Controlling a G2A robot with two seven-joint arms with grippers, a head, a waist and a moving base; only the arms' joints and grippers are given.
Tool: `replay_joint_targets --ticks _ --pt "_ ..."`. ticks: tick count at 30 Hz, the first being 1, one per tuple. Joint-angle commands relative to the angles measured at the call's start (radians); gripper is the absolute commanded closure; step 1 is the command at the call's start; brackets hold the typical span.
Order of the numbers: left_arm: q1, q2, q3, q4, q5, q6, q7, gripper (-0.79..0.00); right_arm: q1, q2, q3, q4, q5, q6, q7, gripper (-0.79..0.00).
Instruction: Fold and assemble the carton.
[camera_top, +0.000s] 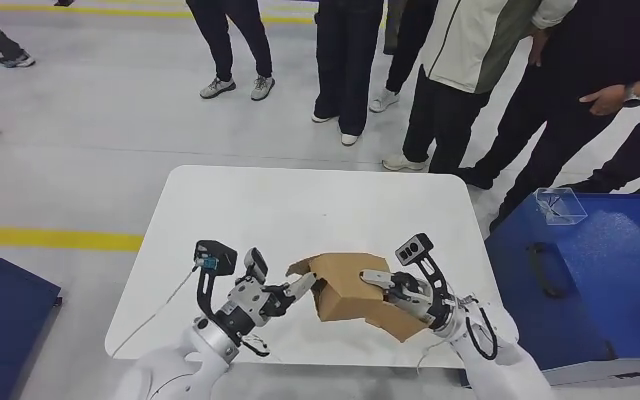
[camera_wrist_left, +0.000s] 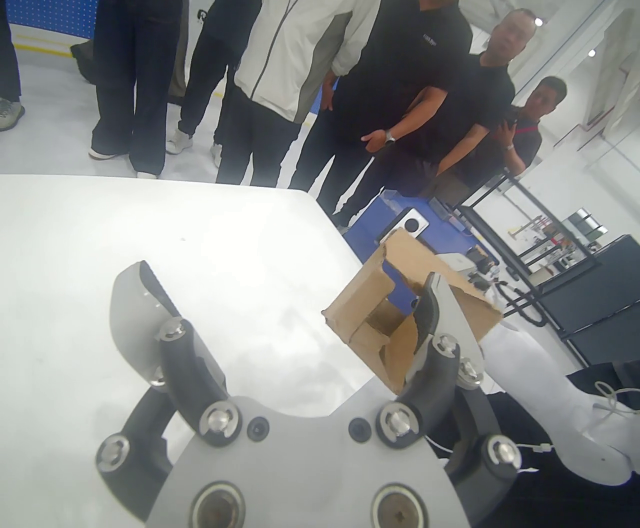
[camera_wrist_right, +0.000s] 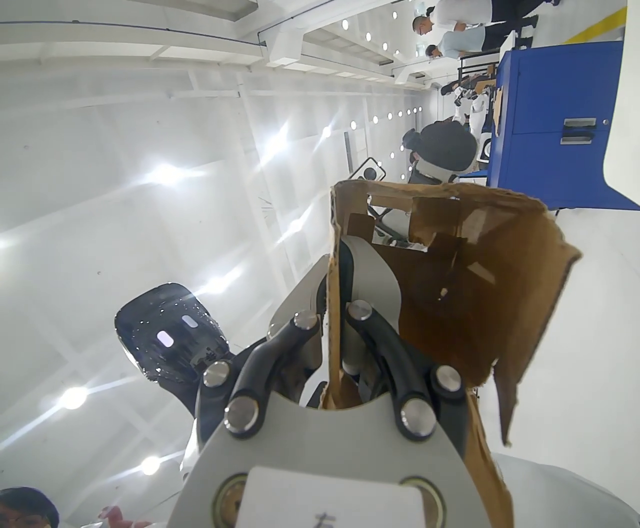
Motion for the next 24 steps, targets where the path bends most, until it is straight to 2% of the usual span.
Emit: replay_joint_targets --ticks 1,5,11,15,22,24 --pt "-0.011 -0.002 0.012 0.008 0.001 0.01 0.006 -0.785 -0.001 0.001 0.0 0.0 -0.001 0.004 0.008 0.0" --pt "-0.025 -0.005 0.025 0.026 0.006 0.02 0.0 -0.785 -0.001 0.001 0.0 0.001 0.003 0.007 0.015 0.0" --pt "-0.043 -0.005 0.053 0.043 0.037 -0.013 -0.036 -0.785 0.004 0.0 -0.012 0.008 0.022 0.029 0.018 0.0" --pt "-0.031 -0.006 0.044 0.018 0.033 -0.043 0.035 -0.785 0.012 -0.002 -0.021 0.019 0.071 0.072 0.006 0.0" --pt "0.072 0.002 -0.077 -0.077 -0.042 -0.126 0.189 -0.785 0.029 -0.003 -0.013 0.043 0.173 0.181 0.005 0.0" --pt "0.106 0.003 -0.127 -0.077 -0.065 -0.108 0.205 -0.785 0.03 -0.002 -0.01 0.044 0.201 0.21 0.011 0.0"
